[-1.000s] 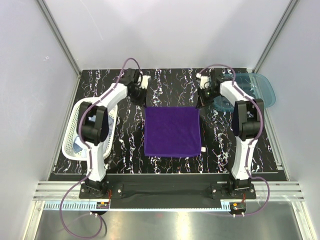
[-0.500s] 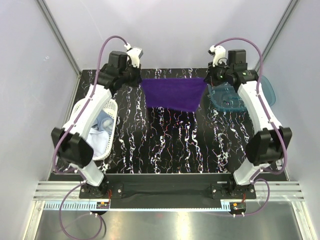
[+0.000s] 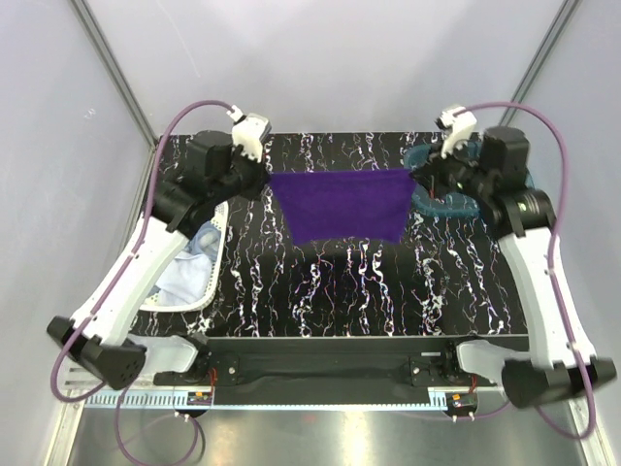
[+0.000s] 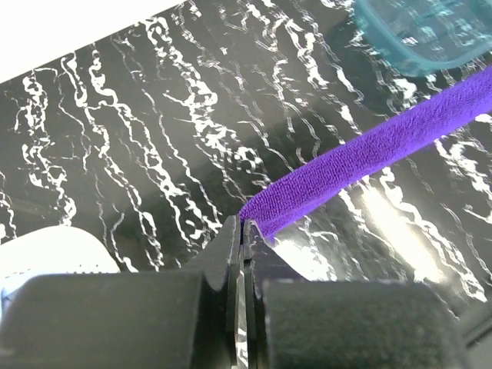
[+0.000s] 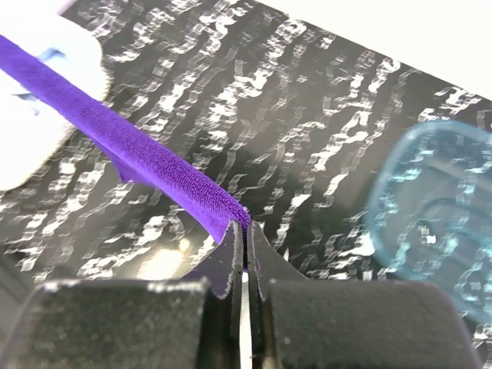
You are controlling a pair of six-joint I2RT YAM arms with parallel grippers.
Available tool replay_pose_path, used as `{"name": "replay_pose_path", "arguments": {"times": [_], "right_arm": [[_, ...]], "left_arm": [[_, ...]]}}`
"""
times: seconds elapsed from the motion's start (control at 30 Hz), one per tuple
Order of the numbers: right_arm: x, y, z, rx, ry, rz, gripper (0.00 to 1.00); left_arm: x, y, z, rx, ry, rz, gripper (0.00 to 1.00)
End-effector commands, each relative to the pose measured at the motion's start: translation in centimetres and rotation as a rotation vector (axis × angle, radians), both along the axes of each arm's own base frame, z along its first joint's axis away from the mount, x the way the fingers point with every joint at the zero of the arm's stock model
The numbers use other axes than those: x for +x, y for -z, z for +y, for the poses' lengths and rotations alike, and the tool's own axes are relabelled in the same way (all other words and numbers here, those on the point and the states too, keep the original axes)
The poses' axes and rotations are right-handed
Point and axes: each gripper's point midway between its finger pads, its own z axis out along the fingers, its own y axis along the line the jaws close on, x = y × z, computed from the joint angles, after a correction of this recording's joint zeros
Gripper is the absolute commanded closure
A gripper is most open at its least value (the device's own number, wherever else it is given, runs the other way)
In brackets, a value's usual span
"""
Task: Fold and stack the towels
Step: Fold the towel
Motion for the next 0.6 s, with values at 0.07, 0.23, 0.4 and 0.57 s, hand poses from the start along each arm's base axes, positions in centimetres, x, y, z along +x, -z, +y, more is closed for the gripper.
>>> {"name": "replay_pose_path", "arguments": {"times": [0.07, 0.23, 0.4, 0.57], "right_arm": [[-5.0, -1.3, 1.7, 0.175, -0.052, -0.012, 1.00], [-2.4, 2.2, 2.9, 0.238, -0.061, 0.006, 1.00], [1.8, 9.5, 3.6, 0.197, -0.061, 0.153, 1.00], [8.0, 15.8, 3.6, 0.101, -0.035, 0.184, 1.00]], "left_arm": [[-3.9, -0.3, 2.6, -0.036, -0.076, 0.023, 1.00], [-3.1, 5.0, 2.1, -0.004, -0.105, 0.144, 1.00], [1.3, 10.9, 2.1, 0.098, -0.170, 0.263, 1.00], [7.9, 14.4, 2.6, 0.135, -0.185, 0.293, 1.00]]}}
